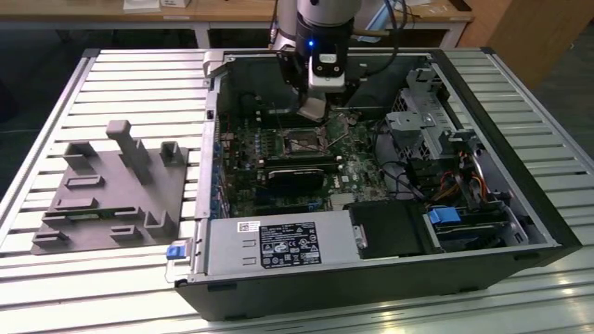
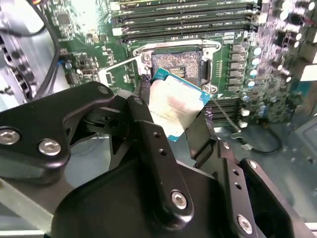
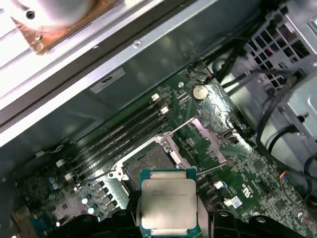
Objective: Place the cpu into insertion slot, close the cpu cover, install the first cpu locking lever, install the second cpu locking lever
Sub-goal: 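Place the cpu into insertion slot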
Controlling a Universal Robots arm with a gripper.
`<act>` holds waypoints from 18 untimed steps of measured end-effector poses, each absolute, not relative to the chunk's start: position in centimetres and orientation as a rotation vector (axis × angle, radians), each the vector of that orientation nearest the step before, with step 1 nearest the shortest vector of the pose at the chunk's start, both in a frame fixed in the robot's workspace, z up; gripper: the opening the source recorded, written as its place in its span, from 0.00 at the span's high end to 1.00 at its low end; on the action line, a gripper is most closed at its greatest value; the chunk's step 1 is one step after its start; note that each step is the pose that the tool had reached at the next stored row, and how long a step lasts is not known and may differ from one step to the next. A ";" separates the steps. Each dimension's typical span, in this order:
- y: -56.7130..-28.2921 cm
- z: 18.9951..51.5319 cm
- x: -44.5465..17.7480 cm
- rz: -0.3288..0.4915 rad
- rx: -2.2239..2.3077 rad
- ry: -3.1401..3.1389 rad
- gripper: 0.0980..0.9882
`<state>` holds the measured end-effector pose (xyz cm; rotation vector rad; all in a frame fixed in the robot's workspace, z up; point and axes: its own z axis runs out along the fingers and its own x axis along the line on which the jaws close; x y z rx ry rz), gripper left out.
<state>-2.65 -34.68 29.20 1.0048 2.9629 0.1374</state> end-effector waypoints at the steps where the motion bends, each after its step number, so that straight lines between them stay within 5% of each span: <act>1: -34.7 29.2 -2.7 0.137 1.031 2.953 0.51; 18: -34.7 28.4 -2.7 0.132 1.452 2.756 0.51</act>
